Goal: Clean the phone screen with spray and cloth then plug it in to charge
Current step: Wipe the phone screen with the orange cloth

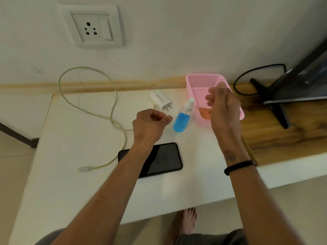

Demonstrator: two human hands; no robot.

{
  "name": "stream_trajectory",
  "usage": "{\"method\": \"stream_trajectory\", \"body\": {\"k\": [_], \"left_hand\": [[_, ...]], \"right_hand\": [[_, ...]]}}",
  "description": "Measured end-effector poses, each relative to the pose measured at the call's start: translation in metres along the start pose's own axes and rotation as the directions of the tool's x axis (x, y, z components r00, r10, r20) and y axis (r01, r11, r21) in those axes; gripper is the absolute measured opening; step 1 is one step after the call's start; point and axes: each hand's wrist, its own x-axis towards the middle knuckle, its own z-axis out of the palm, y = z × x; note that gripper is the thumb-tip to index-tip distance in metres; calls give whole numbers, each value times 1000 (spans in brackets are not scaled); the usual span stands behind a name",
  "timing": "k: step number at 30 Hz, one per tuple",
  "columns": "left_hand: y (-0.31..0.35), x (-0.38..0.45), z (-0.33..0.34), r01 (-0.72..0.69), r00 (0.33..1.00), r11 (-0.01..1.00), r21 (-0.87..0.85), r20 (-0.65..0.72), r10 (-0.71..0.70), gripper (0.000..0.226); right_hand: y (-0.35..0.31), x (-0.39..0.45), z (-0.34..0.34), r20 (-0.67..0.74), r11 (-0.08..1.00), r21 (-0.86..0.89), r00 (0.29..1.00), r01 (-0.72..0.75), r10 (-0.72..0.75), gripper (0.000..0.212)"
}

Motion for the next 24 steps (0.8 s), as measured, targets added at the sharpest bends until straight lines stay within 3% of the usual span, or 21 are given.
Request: {"method": "stream_trajectory", "body": {"k": [3,6,8,15,19,24], "left_hand": [[-3,-3,3,-119,992,979,164,-12,122,14],[-8,-4,6,-163,987,953,256,31,161,15],[-11,-4,6,-192,981,936,295,53,185,16],[-7,-9,8,-272,962,846,459,125,241,17],[4,-12,-1,-290,957,783,550,179,229,35],[24,-20,-20,-326,944,755,569,148,295,40]], "right_hand": [[12,7,0,156,934,-344,987,91,-38,58],[23,6,4,321,770,-595,946,232,-36,58],[27,4,5,351,665,-700,936,259,5,60],[33,6,7,315,654,-726,948,212,43,70],[32,4,7,320,628,-746,946,220,48,70],[35,4,6,307,635,-744,950,205,53,71]]}}
